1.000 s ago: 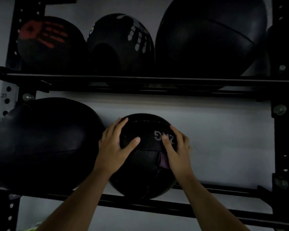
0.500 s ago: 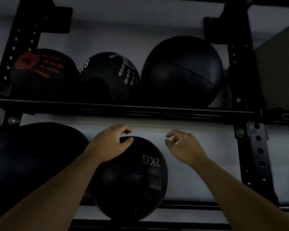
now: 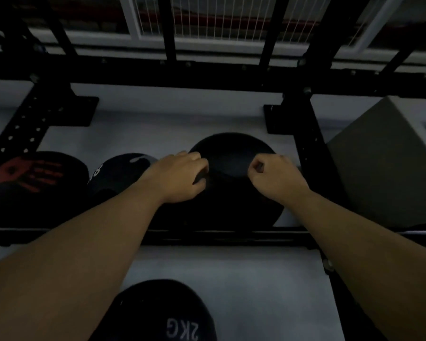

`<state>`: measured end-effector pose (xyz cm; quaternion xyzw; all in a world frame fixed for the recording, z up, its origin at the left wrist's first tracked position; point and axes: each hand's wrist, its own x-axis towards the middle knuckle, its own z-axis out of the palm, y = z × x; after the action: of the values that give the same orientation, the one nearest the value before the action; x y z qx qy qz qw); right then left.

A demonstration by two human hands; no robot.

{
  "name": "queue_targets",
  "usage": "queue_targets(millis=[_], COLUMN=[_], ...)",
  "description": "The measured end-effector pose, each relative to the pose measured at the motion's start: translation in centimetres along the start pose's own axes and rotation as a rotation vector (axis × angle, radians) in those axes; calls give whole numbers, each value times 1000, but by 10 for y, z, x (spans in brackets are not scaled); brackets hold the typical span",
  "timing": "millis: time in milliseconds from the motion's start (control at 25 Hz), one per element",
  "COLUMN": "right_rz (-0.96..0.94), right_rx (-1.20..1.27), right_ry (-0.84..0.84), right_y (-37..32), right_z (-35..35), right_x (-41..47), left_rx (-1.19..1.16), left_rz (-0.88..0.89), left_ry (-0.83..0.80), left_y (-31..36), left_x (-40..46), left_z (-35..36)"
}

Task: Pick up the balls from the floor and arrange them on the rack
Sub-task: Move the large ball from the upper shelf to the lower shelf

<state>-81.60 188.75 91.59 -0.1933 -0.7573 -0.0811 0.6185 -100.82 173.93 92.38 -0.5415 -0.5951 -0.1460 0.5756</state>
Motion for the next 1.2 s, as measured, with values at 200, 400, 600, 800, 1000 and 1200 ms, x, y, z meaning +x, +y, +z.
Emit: queue_targets(millis=[200, 400, 600, 800, 1000, 1200], right_rz=[-67, -30, 184, 306, 323, 326], right_rx=[-56, -23, 373, 722, 962, 1048], right_ry=[63, 19, 63, 96, 106, 19], right_y=[41, 73, 102, 120, 143, 154], right_z=[-12, 4, 40, 67, 86, 97], right_x=[38, 65, 81, 95, 119, 138], left_rx=[32, 14, -446, -871, -933, -991], left_rz=[-221, -509, -729, -764, -705, -729], left_ry=[84, 138, 98, 276, 484, 548], left_y=[16, 19, 5, -5, -7, -9], left_x=[45, 73, 92, 96, 106, 109], left_z=[3, 32, 69, 91, 115, 124])
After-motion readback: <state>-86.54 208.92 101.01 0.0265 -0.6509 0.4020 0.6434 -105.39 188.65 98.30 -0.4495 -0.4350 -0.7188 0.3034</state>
